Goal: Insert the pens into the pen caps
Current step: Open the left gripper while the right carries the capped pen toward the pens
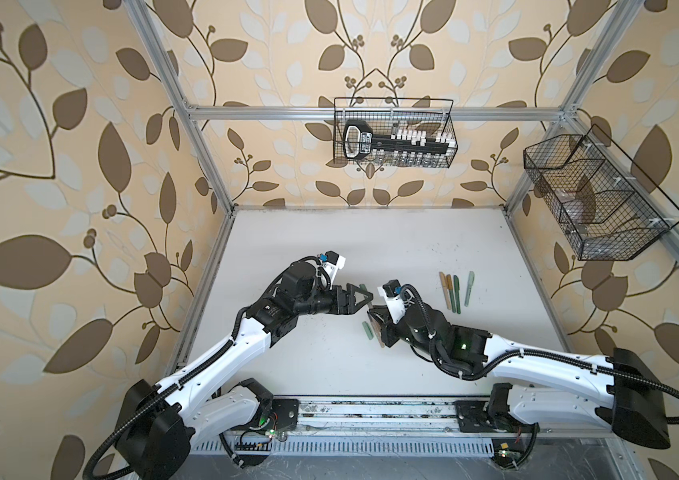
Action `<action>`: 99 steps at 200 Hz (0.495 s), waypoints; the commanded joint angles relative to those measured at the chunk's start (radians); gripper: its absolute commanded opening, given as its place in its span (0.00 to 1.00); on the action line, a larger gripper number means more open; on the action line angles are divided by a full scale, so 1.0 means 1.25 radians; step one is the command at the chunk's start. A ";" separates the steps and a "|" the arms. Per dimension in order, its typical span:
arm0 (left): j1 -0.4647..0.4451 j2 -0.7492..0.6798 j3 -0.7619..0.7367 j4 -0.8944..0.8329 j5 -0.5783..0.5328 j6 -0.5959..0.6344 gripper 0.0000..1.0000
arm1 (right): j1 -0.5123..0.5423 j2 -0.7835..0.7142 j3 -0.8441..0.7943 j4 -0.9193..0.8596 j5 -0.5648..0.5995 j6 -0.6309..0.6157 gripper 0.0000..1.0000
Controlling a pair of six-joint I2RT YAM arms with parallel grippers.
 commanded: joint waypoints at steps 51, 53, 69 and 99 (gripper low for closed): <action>0.068 -0.120 0.019 -0.119 0.000 0.029 0.99 | -0.267 0.032 -0.016 -0.302 -0.007 0.066 0.00; 0.068 -0.122 0.016 -0.120 0.000 0.027 0.99 | -0.279 0.037 -0.013 -0.305 -0.009 0.064 0.00; 0.069 -0.139 -0.004 -0.124 0.002 0.019 0.99 | -0.371 0.090 0.005 -0.338 -0.027 0.043 0.00; 0.069 -0.169 -0.020 -0.144 -0.004 0.017 0.99 | -0.490 0.193 0.054 -0.362 -0.038 -0.003 0.00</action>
